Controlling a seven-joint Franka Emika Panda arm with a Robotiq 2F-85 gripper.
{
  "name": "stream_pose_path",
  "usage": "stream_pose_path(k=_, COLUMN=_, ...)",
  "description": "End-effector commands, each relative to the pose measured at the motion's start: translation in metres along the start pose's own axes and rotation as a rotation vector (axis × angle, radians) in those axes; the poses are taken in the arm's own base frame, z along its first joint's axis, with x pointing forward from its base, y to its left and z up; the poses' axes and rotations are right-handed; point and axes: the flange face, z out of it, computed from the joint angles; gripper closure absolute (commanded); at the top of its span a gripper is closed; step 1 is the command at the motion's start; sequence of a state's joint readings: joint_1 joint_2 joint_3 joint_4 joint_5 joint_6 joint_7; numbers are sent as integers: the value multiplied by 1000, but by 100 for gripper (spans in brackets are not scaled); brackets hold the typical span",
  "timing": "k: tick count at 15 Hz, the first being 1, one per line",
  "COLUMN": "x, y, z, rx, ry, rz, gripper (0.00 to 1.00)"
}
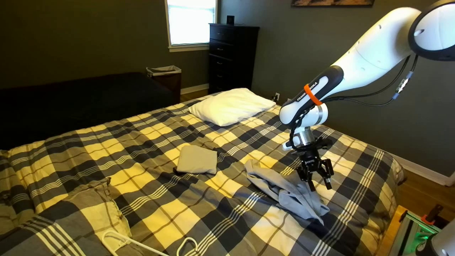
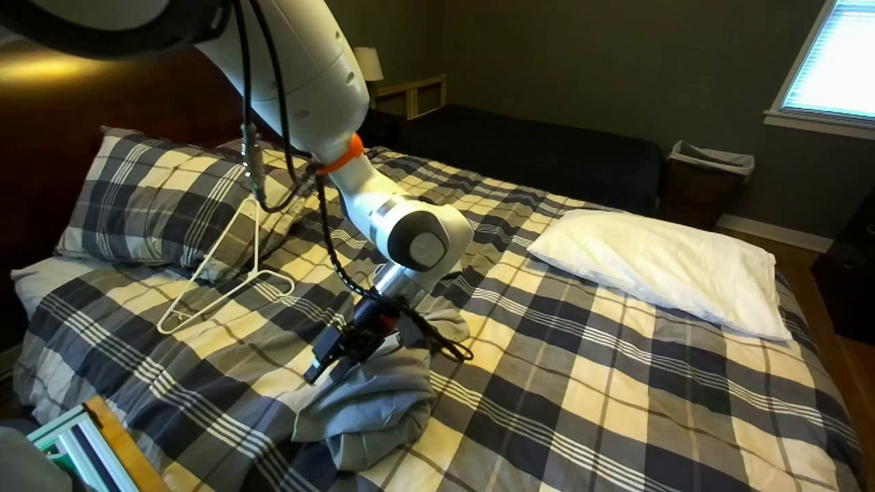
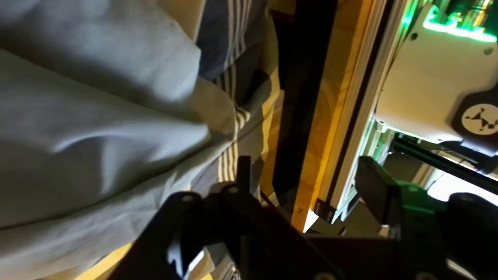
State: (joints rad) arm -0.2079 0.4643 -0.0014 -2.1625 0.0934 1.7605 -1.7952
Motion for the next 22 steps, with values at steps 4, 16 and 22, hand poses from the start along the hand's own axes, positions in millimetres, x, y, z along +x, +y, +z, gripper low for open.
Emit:
stream_pose_path(k=4, x=-29, y=-27, z=-53, rx=-368, ry=20, rz=-6, gripper=0)
stream_pose_path(k=16, x=-43, y=-5, z=-97, rx=-754, ry=195, rz=82, gripper=0)
stream_pose_path(k=22, x=-28, y=28, z=-101, rx=-855, ry=457, rz=253, gripper=0)
